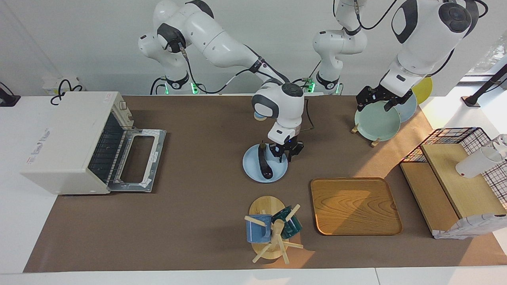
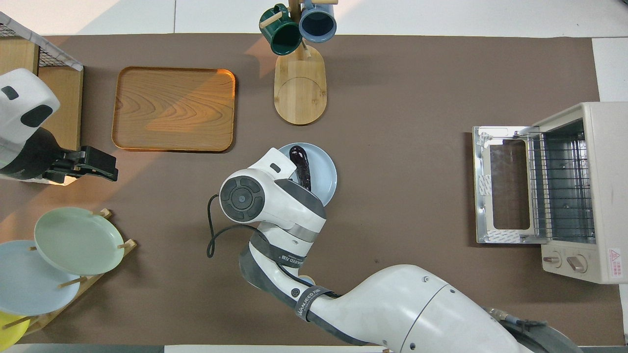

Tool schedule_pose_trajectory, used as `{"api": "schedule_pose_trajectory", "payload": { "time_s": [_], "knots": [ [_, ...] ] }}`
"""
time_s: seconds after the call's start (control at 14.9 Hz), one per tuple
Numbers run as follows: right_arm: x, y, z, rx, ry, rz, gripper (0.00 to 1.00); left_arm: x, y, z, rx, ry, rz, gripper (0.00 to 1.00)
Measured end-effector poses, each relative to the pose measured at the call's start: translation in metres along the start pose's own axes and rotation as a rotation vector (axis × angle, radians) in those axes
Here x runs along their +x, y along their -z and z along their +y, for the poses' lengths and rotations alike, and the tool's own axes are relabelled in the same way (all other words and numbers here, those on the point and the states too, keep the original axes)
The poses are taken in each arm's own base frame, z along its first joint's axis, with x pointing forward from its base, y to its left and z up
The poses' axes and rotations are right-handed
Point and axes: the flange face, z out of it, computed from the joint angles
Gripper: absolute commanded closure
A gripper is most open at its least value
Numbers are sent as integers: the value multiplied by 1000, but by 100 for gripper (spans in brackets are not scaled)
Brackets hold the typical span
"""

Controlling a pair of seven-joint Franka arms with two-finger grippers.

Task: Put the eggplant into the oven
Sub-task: 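Carry the eggplant with the right gripper toward the open oven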

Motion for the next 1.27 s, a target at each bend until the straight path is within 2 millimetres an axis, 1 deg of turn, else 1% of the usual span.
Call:
{"api": "schedule_pose_trajectory", "payload": {
  "time_s": [0.13,0.33,0.47,0.6,0.67,0.74,0.87,0.94,1.0,1.07,1.21,1.27],
  "knots": [
    [0,1,0,0,2,2,100,3,1,-6,-2,0,19,0],
    [5,12,2,-26,70,17,100,4,10,-6,-4,-4,42,0],
    [11,19,10,-90,151,-13,100,2,15,-5,-3,-6,40,0],
    [29,38,27,-147,218,-42,100,-1,16,-6,13,-6,19,0],
    [44,53,43,-170,242,-53,100,-2,16,-7,23,-7,13,0],
    [60,68,65,-188,250,-58,100,-2,16,-6,28,-9,12,0],
    [92,99,126,-225,234,-73,100,-2,16,-3,30,-14,12,0],
    [103,112,157,-242,230,-81,100,-2,16,-3,30,-15,12,0],
    [106,122,186,-263,225,-94,100,-2,16,-3,30,-16,13,0],
    [104,128,216,-286,216,-112,100,-2,16,-3,30,-16,14,0],
    [88,133,278,-325,191,-148,100,-2,18,-2,30,-16,17,0],
    [76,135,307,-327,168,-166,100,-2,19,-2,30,-16,20,0]
  ]
}}
